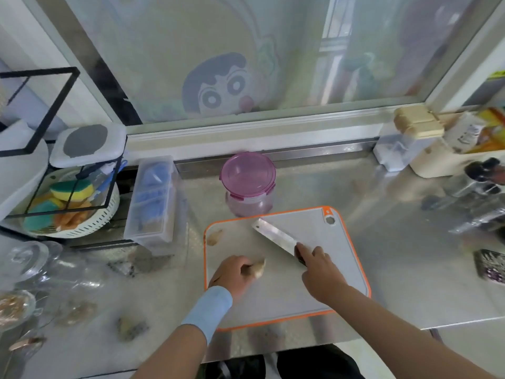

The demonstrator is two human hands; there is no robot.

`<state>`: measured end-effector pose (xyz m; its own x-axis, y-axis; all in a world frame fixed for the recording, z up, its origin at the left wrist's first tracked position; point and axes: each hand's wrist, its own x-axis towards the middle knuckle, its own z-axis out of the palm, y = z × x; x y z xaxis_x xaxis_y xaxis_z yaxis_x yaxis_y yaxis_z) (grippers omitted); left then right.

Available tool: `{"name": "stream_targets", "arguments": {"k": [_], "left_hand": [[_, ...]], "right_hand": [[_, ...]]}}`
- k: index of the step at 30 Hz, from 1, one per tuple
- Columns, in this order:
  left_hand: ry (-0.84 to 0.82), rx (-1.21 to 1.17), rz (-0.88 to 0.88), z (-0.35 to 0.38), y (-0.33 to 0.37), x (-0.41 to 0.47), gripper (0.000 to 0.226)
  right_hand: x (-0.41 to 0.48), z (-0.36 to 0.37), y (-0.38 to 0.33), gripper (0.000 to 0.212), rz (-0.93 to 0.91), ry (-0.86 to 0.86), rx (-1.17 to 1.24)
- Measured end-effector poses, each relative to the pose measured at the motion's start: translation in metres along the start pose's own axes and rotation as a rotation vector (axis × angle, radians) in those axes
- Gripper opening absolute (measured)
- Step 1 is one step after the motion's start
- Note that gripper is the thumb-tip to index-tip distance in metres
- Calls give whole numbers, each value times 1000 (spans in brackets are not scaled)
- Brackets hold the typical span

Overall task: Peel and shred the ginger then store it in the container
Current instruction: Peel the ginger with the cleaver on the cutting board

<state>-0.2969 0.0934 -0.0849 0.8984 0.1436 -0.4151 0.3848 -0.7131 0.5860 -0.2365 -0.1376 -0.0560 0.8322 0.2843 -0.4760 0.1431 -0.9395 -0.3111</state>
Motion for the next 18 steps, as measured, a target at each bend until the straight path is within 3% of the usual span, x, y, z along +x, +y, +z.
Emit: {"name": "stream_targets", "arguments": {"k": [5,8,11,15,18], "left_hand": [[142,74,-96,21,25,-2,30],[133,137,-119,23,38,-3,35],[127,52,-133,14,40,-1,31],[106,-88,66,4,41,-3,10],[40,-67,230,13,36,-5,11]], "right_hand": [[-7,-3,0,58,-4,28,132],[-6,-4,1,56,18,20,196],[-6,-5,4,49,24,36,228],[-7,-3,8,43,-30,31,244],[-7,0,9,42,-83,25,228]]}}
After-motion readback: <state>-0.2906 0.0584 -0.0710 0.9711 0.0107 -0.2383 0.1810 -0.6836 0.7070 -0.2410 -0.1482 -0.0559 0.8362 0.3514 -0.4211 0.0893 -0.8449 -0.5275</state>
